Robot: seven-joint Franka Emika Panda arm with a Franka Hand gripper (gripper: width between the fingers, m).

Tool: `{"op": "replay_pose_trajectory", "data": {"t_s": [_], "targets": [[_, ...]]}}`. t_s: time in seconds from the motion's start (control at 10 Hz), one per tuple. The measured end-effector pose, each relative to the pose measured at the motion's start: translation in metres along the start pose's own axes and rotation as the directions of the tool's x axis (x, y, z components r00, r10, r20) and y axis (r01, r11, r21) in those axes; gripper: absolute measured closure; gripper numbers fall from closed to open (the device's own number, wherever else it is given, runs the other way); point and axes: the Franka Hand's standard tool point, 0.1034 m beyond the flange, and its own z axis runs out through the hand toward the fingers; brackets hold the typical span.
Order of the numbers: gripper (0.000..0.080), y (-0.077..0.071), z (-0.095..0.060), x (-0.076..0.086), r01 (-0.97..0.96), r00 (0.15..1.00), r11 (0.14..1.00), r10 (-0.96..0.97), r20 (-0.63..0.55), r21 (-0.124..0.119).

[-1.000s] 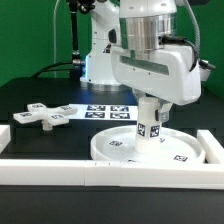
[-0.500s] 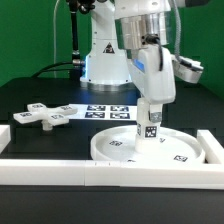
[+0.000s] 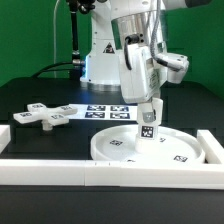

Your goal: Assemble round table

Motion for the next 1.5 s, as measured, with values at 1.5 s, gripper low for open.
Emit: {"op": "replay_pose_trajectory", "data": {"t_s": [1.5], "targets": [[0.0151,-0.007,-0.0079,0.0013,0.989,0.122,0.115,-0.99,0.073,-0.088]]}}
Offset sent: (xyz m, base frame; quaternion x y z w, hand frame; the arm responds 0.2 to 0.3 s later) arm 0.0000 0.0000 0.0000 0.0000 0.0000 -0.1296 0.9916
